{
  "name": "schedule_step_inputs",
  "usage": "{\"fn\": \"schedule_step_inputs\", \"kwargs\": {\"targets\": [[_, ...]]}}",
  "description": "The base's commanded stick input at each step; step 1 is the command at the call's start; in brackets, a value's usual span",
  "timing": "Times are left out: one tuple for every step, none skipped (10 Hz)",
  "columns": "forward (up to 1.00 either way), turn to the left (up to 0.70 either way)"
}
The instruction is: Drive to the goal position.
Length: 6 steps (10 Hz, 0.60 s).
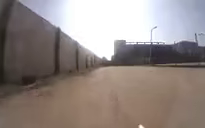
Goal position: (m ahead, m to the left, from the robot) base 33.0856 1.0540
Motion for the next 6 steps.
{"fn": "schedule_step_inputs", "kwargs": {"targets": [[1.0, -0.27], [1.0, -0.19], [1.0, -0.05], [1.0, 0.0], [1.0, 0.0], [1.0, 0.0]]}}
